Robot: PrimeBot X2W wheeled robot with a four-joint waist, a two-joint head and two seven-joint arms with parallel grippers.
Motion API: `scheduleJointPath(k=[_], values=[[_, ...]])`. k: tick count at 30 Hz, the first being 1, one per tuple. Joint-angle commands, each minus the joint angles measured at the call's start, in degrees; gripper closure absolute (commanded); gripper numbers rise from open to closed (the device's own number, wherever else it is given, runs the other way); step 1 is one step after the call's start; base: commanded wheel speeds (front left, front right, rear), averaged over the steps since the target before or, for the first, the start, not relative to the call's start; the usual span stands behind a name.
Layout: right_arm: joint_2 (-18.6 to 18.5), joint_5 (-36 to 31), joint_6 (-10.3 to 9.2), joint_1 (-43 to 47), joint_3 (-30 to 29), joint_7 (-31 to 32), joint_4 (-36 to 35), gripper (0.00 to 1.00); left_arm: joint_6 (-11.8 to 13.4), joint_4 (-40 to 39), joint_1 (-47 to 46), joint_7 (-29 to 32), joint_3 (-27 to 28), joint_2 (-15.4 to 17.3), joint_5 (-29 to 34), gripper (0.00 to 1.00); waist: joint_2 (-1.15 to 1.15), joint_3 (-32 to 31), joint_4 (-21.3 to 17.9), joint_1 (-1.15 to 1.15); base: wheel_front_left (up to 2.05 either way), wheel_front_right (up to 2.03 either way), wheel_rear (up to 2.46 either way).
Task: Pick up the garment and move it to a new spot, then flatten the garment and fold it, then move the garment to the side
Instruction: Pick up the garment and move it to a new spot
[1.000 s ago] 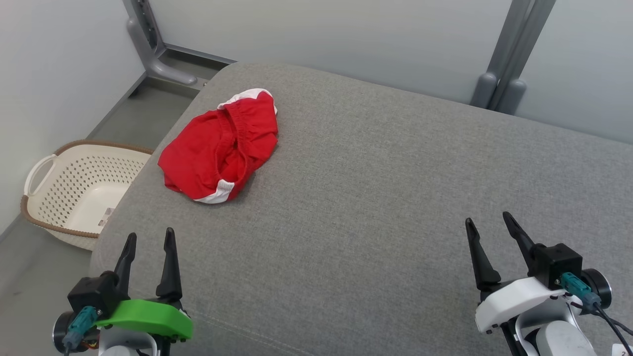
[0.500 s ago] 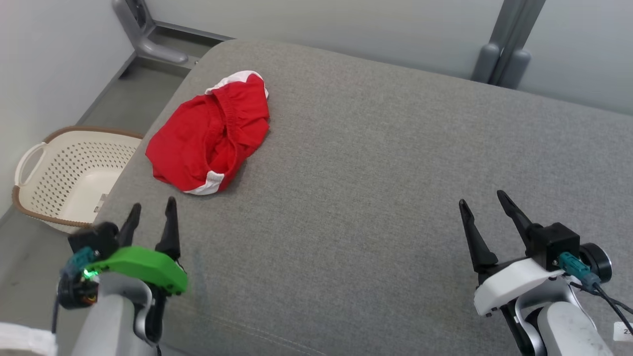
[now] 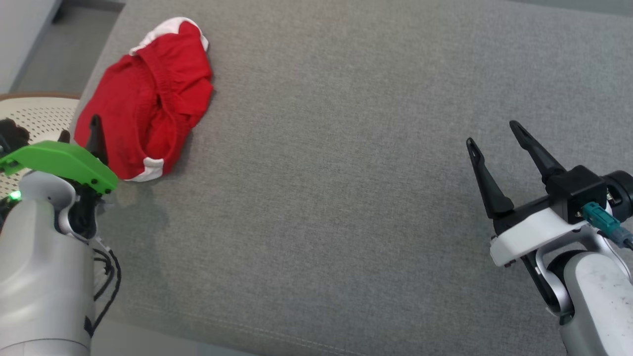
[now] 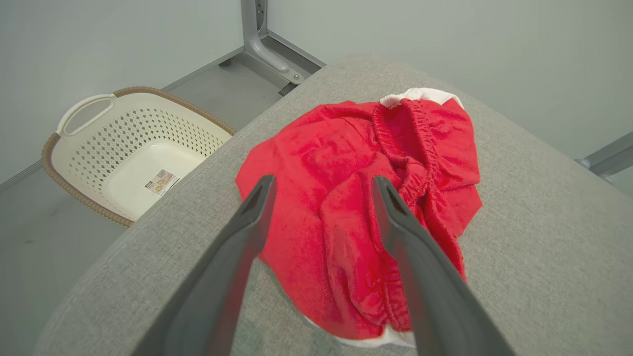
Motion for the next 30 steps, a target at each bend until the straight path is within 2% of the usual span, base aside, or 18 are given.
scheduleJointPath(k=[1, 3, 7, 11, 12, 13, 19, 25, 30], values=[[-0.13, -0.09, -0.11, -1.44, 0.37, 0.45, -1.18, 0.0, 0.66, 1.13, -1.64, -0.14, 0.52, 1.08, -0.25, 0.0, 0.0, 8.28, -5.62, 0.0, 0.0, 0.0, 0.0], [-0.24, 0.11, -0.11, -2.09, 0.93, 0.69, -2.58, 0.0, 1.39, 3.26, -2.7, 0.59, 1.11, 2.06, -0.7, 0.0, 0.0, 9.84, -6.79, 0.0, 0.0, 0.0, 0.0], [-0.07, -0.24, -0.11, -2.25, 1.34, 0.94, -4.14, 0.0, 4.42, 7.9, -4.16, 3.78, 1.87, 3.29, -1.22, 0.0, 0.0, 11.48, -8.36, 0.0, 0.0, 0.0, 0.0], [0.45, -0.07, -0.11, -1.26, 0.78, 0.37, -3.87, 0.0, 4.29, 11.4, -4.68, 8.24, 2.07, 2.83, -2.78, 0.0, 0.0, 10.85, -8.92, 0.0, 0.0, 0.0, 0.0], [0.73, 0.05, -0.11, -1.16, 0.72, 0.08, -3.52, 0.0, 4.21, 11.64, -4.66, 8.11, 1.75, 3.05, -2.44, 0.79, 0.0, 10.29, -9.01, 0.0, 0.0, 0.0, 0.0], [0.99, 0.22, -0.11, -1.15, 0.84, -0.24, -3.08, 0.0, 4.17, 11.88, -4.81, 8.25, 1.52, 3.39, -2.27, 1.0, 0.0, 9.67, -9.1, 0.0, 0.0, 0.0, 0.0], [2.96, 1.31, -0.11, -1.46, 2.33, -2.77, 0.47, 0.0, 3.86, 9.27, -6.28, 3.18, 0.85, 6.75, -0.52, 1.0, 0.0, 4.01, -9.46, 0.0, 0.0, 0.0, 0.0], [5.53, 2.67, -0.11, -0.44, 3.33, -6.31, 5.81, 0.0, 2.2, 2.63, -7.06, -3.36, -0.41, 9.85, 1.62, 1.0, 0.0, -4.35, -11.08, 0.0, 0.0, 0.0, 0.0], [7.08, 3.84, -0.11, 1.13, 2.89, -8.1, 8.6, 0.0, 1.11, -4.94, -8.37, -5.29, -2.7, 9.82, 3.0, 1.0, 0.0, -9.33, -12.95, 0.0, 0.0, 0.0, 0.0]])
